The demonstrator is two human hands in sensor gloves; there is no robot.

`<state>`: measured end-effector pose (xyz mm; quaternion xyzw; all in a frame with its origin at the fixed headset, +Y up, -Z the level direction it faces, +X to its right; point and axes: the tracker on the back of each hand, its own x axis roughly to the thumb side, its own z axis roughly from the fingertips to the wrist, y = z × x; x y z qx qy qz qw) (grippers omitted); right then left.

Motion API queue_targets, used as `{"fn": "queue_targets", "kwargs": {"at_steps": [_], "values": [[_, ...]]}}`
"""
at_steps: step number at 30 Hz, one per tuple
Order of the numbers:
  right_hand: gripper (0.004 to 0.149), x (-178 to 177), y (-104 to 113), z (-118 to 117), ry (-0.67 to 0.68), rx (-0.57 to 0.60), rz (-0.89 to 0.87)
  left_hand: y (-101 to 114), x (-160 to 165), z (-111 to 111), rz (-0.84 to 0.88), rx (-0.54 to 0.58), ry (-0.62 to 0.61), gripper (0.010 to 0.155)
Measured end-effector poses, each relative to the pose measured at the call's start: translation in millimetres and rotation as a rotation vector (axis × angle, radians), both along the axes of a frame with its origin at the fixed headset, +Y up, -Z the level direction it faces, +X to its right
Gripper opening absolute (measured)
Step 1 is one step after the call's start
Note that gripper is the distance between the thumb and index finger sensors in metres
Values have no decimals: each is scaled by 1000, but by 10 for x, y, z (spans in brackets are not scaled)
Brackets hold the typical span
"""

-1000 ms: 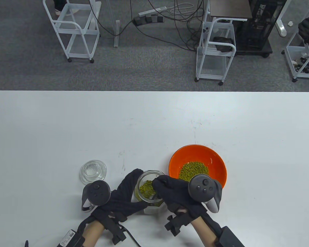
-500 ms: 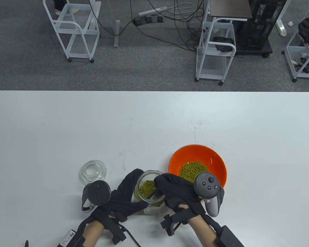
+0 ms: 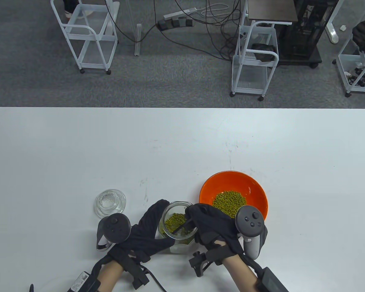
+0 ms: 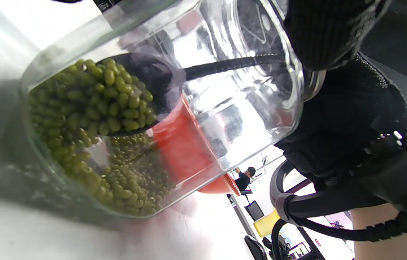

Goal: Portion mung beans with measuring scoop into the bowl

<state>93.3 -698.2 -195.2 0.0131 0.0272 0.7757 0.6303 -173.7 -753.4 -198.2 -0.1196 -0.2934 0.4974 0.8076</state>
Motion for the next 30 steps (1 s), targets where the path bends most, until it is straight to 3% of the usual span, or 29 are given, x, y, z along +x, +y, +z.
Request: {"fn": "queue_targets", "kwargs": {"at_steps": [11, 21, 30], "values": [[41, 190, -61, -50, -80, -61, -130, 0, 0, 0, 0, 0, 0, 107], [41, 422, -265, -159, -135, -219, -314, 0, 0, 0, 0, 0, 0, 107], [41, 529, -384, -211, -143, -288, -413, 0, 0, 0, 0, 0, 0, 107]]}}
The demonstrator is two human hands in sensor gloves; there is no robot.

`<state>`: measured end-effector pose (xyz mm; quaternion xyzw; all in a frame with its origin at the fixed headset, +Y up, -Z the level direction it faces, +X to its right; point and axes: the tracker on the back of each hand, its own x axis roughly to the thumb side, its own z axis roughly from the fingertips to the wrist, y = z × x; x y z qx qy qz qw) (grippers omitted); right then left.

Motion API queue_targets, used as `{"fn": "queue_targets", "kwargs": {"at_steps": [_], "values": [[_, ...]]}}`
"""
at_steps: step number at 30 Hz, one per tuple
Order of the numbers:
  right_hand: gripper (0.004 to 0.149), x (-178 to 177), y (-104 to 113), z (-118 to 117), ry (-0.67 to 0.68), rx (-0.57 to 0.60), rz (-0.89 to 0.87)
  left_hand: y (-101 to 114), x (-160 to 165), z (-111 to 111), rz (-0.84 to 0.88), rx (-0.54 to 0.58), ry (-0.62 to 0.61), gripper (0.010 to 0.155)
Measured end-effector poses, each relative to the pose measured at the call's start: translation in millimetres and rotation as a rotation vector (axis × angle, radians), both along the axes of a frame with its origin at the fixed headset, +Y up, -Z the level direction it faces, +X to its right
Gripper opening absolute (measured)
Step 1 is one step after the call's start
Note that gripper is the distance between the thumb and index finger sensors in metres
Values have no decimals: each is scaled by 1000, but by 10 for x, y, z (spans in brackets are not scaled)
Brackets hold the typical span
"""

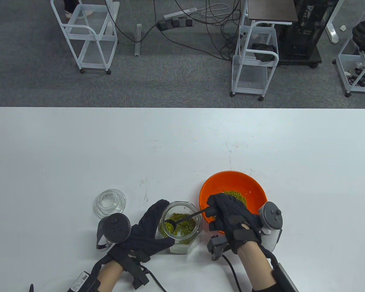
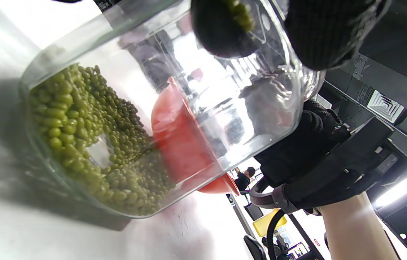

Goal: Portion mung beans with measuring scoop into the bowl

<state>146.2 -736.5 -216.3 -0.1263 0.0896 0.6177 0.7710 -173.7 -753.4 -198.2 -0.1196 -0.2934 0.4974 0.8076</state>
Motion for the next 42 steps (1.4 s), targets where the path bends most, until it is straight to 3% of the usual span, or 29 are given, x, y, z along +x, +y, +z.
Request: {"fn": "queue_targets", "kwargs": {"at_steps": [18, 26, 35, 42], "values": [[41, 286, -89, -90, -42, 7, -152, 0, 0, 0, 0, 0, 0, 107], [41, 458, -28, -111, -83, 41, -221, 0, 0, 0, 0, 0, 0, 107], [41, 918, 72, -123, -212, 101, -235, 0, 0, 0, 0, 0, 0, 107], [41, 1437, 56, -83, -381, 120, -141, 0, 0, 0, 0, 0, 0, 107]]}}
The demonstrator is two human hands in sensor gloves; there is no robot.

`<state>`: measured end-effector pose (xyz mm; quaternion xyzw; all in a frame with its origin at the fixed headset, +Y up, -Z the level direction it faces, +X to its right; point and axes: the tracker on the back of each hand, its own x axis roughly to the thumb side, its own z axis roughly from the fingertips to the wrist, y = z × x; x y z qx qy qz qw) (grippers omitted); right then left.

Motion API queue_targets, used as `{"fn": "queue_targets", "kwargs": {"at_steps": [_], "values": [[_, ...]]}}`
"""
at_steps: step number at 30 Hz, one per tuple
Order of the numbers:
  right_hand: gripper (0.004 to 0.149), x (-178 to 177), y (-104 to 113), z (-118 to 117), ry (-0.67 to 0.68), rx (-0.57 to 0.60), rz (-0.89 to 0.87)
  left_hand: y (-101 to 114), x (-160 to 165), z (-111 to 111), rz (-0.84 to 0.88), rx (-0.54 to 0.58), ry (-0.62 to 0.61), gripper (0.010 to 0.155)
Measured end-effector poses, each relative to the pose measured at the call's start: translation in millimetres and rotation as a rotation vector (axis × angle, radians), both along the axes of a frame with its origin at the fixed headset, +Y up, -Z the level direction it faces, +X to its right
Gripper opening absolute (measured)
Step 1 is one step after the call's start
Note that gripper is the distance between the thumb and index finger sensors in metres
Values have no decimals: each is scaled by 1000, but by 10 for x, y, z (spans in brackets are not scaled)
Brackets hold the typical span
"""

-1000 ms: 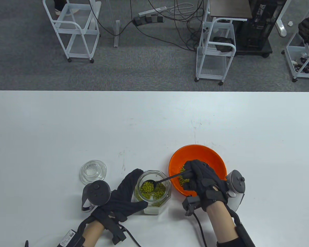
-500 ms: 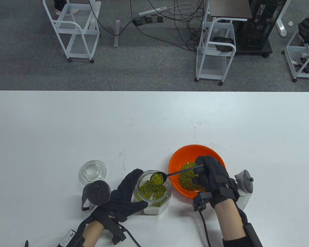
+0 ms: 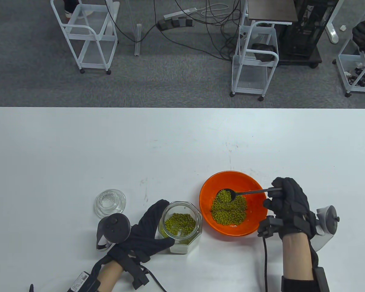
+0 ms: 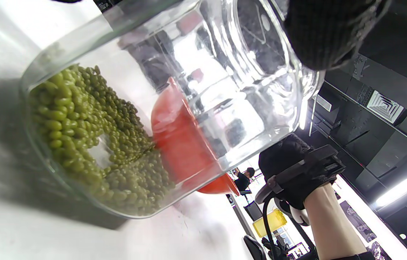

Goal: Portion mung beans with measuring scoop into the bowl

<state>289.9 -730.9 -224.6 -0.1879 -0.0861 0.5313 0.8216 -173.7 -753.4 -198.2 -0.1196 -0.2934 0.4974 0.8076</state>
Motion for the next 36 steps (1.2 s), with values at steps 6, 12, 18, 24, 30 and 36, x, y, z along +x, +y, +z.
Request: {"fn": "queue_targets", "kwargs": {"at_steps": [6, 12, 18, 24, 30, 36], "values": [[41, 309, -22, 51, -115, -26, 115, 0, 0, 0, 0, 0, 0, 107], [41, 444, 10, 83, -204, -59, 311, 0, 0, 0, 0, 0, 0, 107], [41, 392, 95, 72, -218, -58, 485, 0, 0, 0, 0, 0, 0, 107], [41, 255, 243, 65, -215, -14, 665, 0, 0, 0, 0, 0, 0, 107], [41, 85, 384, 69, -209, 28, 833, 0, 0, 0, 0, 0, 0, 107], [41, -80, 506, 81, -193, 90, 958, 0, 0, 0, 0, 0, 0, 107]]}}
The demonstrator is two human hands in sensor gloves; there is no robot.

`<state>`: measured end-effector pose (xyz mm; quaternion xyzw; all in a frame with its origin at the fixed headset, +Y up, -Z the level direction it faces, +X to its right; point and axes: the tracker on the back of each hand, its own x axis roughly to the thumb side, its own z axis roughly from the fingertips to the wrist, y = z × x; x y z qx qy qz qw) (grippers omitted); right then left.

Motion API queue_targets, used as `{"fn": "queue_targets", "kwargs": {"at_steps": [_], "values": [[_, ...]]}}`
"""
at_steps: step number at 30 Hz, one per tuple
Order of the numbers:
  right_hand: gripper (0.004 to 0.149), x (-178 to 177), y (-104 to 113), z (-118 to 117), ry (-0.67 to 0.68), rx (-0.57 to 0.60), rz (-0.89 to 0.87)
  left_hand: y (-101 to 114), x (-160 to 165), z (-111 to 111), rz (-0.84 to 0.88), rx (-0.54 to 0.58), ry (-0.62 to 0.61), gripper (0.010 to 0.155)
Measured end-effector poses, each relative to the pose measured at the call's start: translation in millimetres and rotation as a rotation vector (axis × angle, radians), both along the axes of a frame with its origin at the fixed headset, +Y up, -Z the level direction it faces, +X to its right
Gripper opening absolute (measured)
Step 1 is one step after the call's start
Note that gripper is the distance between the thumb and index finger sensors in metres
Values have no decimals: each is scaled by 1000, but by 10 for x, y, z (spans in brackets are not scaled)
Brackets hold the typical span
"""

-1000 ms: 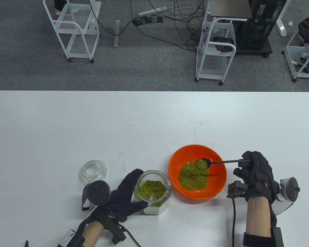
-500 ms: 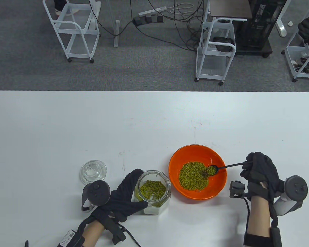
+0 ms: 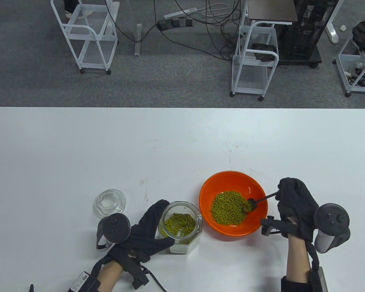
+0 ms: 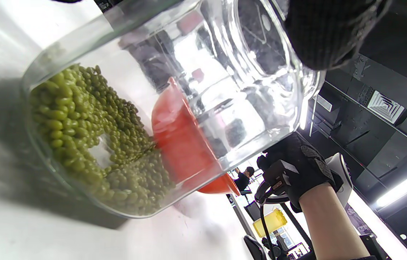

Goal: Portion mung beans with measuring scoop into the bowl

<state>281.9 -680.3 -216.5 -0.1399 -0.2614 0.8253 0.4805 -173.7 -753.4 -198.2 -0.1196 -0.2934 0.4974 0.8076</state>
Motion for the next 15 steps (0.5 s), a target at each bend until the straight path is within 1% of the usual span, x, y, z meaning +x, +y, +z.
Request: {"fn": "queue_targets", "kwargs": {"at_steps": [15], "values": [[41, -420, 219, 35, 132, 107, 313, 0, 0, 0, 0, 0, 0, 107]]}}
